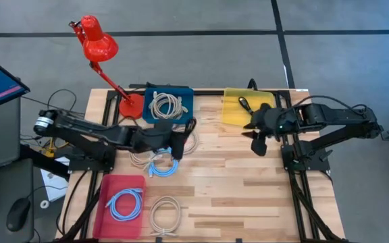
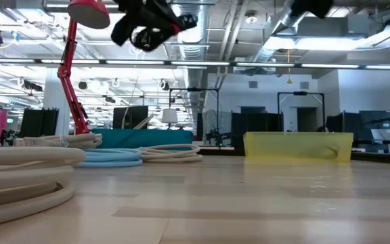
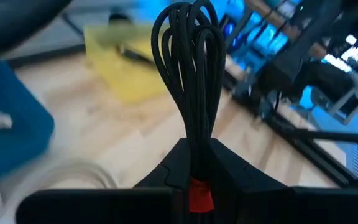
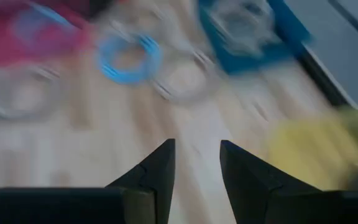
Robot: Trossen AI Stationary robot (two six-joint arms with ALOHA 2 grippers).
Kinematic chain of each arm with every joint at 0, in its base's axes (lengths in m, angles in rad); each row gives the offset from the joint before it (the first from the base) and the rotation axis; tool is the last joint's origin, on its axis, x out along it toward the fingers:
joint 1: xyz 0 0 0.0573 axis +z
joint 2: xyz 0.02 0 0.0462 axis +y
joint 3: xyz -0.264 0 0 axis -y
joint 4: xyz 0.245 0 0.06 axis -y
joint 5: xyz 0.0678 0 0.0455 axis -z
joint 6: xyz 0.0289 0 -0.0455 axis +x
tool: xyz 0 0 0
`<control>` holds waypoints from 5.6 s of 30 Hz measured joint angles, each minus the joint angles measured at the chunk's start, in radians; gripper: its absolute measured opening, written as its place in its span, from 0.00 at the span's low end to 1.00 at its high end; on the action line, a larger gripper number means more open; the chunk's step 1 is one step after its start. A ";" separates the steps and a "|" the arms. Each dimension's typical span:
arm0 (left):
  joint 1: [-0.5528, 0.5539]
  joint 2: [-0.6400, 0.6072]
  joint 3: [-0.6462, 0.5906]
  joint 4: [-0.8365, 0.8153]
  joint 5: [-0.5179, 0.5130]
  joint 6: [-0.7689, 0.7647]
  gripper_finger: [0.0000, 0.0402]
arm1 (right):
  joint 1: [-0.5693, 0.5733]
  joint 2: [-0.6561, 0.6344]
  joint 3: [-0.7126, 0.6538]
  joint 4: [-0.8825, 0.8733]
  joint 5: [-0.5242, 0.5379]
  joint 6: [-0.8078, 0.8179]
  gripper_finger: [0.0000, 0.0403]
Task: Pick & Place USB Port
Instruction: Put the black charger cable into the yellow bin, then put the brown display cable into the blue bin
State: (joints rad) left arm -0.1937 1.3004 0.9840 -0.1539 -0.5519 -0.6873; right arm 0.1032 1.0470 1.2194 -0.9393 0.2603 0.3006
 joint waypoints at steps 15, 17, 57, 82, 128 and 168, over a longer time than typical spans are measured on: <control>0.010 -0.088 0.001 0.132 -0.024 0.220 0.08 | -0.001 0.254 -0.001 0.464 -0.106 -0.039 0.39; 0.010 -0.088 0.001 0.131 -0.022 0.220 0.08 | -0.001 0.300 -0.001 0.522 -0.106 -0.039 0.44; 0.004 -0.087 0.002 0.164 0.034 0.237 0.08 | -0.083 0.545 0.000 1.111 -0.183 0.083 0.49; 0.072 -0.088 0.001 0.176 0.030 0.211 0.35 | -0.086 0.524 0.000 0.777 -0.091 0.044 0.10; 0.025 -0.089 0.002 0.125 0.030 0.166 0.28 | -0.721 0.653 0.000 0.266 -0.002 -0.214 0.10; 0.025 -0.088 0.002 0.125 0.030 0.158 0.28 | -0.623 0.282 0.000 0.040 -0.149 -0.303 0.52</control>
State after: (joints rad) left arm -0.1688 1.2125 0.9859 -0.0288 -0.5220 -0.5289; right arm -0.5199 1.3294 1.2194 -0.8998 0.1115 -0.0021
